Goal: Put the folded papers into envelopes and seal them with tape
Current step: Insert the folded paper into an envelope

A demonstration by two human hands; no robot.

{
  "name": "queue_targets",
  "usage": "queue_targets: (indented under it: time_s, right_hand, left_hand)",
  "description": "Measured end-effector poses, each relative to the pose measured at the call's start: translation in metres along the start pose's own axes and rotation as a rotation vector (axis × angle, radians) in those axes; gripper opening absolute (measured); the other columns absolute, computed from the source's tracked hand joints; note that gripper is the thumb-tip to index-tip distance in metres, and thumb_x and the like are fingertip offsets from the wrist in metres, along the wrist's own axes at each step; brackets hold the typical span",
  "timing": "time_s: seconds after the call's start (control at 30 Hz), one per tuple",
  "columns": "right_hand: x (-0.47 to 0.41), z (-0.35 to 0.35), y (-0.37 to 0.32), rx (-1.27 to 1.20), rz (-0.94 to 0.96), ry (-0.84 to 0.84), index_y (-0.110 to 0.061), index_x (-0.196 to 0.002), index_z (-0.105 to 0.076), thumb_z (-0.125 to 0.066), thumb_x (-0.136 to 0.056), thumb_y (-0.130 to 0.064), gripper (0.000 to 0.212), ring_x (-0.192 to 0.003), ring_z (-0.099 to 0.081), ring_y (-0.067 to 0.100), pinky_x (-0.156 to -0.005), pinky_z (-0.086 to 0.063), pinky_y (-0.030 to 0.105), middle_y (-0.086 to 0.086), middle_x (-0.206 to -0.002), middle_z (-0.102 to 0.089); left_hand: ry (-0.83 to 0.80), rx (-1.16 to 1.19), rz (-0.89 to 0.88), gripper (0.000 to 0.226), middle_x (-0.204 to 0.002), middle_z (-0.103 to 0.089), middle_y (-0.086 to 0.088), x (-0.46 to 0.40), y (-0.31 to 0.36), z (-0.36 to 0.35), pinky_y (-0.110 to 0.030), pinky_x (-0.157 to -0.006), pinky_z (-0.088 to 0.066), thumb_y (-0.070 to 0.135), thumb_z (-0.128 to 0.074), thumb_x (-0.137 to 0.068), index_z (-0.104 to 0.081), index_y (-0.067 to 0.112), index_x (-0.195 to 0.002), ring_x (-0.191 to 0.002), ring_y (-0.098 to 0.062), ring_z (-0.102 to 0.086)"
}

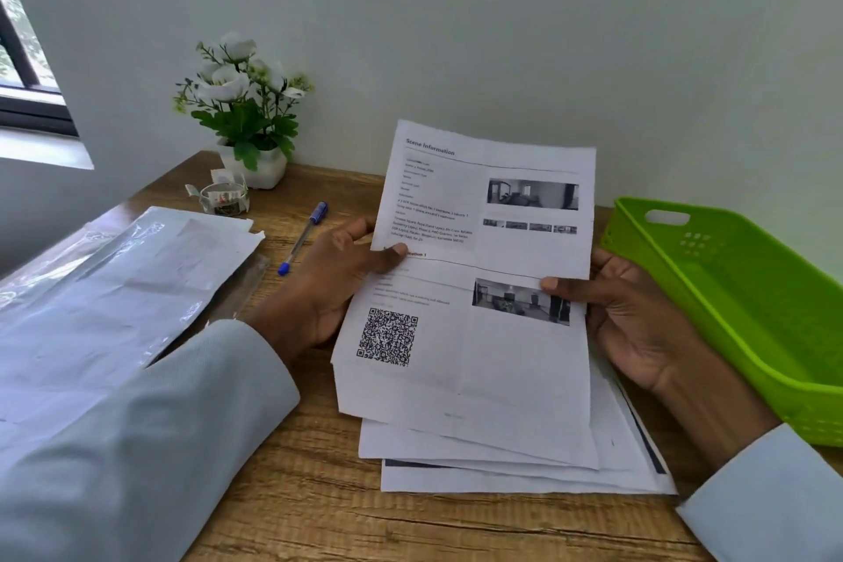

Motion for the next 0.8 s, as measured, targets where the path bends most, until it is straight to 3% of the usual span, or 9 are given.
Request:
queue_targets:
  time_s: [0.13,0.23,0.3,0.47,0.53,0.67,0.8]
  right_hand:
    - [-0.002,0.0,0.004,0.016,0.012,0.051,-0.006,-0.113,-0.07,-0.072,-0.061,0.006,0.052,-0.097,-0.074,0.025,-0.074,-0.061,0.03,0.012,-0.108,-0.076]
    - [-0.002,0.003,0.004,0.047,0.016,0.122,-0.006,-0.112,-0.071,-0.074,-0.066,0.002,0.047,-0.098,-0.074,0.027,-0.08,-0.062,0.036,0.011,-0.107,-0.076]
    - [-0.001,0.005,0.004,0.069,0.014,0.165,-0.006,-0.112,-0.071,-0.072,-0.075,0.0,0.038,-0.097,-0.074,0.028,-0.082,-0.061,0.041,0.011,-0.106,-0.077]
    - [0.002,0.005,0.004,0.081,-0.012,0.214,-0.007,-0.105,-0.073,-0.067,-0.089,-0.009,0.018,-0.073,-0.076,0.023,-0.056,-0.06,0.033,0.013,-0.094,-0.078]
    - [0.003,0.006,0.003,0.098,-0.016,0.235,-0.008,-0.106,-0.073,-0.066,-0.09,-0.011,0.017,-0.071,-0.075,0.024,-0.056,-0.061,0.034,0.014,-0.092,-0.078]
    - [0.003,0.006,-0.001,0.065,0.021,0.259,-0.01,-0.106,-0.072,-0.065,-0.091,-0.01,0.017,-0.074,-0.076,0.024,-0.057,-0.061,0.035,0.012,-0.094,-0.078]
    - [0.003,0.004,0.0,0.032,0.029,0.19,-0.01,-0.117,-0.069,-0.069,-0.085,-0.007,0.031,-0.087,-0.076,0.027,-0.064,-0.062,0.037,0.011,-0.103,-0.077]
  left_hand:
    - [-0.055,0.05,0.016,0.046,-0.114,-0.071,-0.013,-0.003,0.001,0.002,-0.045,-0.071,-0.06,-0.005,-0.064,-0.08,-0.058,0.01,-0.123,-0.1,-0.036,-0.07]
    - [-0.11,0.036,0.022,0.056,-0.12,-0.069,-0.015,-0.002,0.001,-0.001,-0.046,-0.077,-0.06,-0.007,-0.063,-0.073,-0.057,0.009,-0.127,-0.106,-0.035,-0.068]
    - [-0.119,0.026,0.028,0.053,-0.121,-0.068,-0.015,-0.002,0.002,-0.002,-0.045,-0.078,-0.06,-0.01,-0.058,-0.08,-0.056,0.01,-0.129,-0.107,-0.034,-0.068]
    - [-0.161,-0.004,0.107,0.049,-0.119,-0.07,-0.011,-0.001,0.001,-0.007,-0.045,-0.077,-0.06,0.004,-0.063,-0.083,-0.054,0.017,-0.129,-0.106,-0.032,-0.069]
    - [-0.174,-0.007,0.13,0.056,-0.118,-0.07,-0.011,0.001,0.0,-0.008,-0.045,-0.077,-0.06,0.007,-0.069,-0.076,-0.051,0.015,-0.129,-0.105,-0.032,-0.069]
    - [-0.276,-0.005,0.115,0.069,-0.125,-0.067,-0.012,0.003,-0.001,-0.015,-0.046,-0.078,-0.06,-0.005,-0.073,-0.07,-0.048,0.015,-0.132,-0.111,-0.034,-0.066]
    - [-0.256,-0.038,0.07,0.07,-0.124,-0.067,-0.012,0.001,-0.002,-0.014,-0.047,-0.079,-0.059,-0.007,-0.074,-0.068,-0.051,0.016,-0.13,-0.11,-0.034,-0.066]
Point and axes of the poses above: each hand's wrist, its own x-axis away from the middle knuckle, its own z-axis out of the back of the hand, y = z × x, the point moved 5 cm from there along -x, towards the middle knuckle
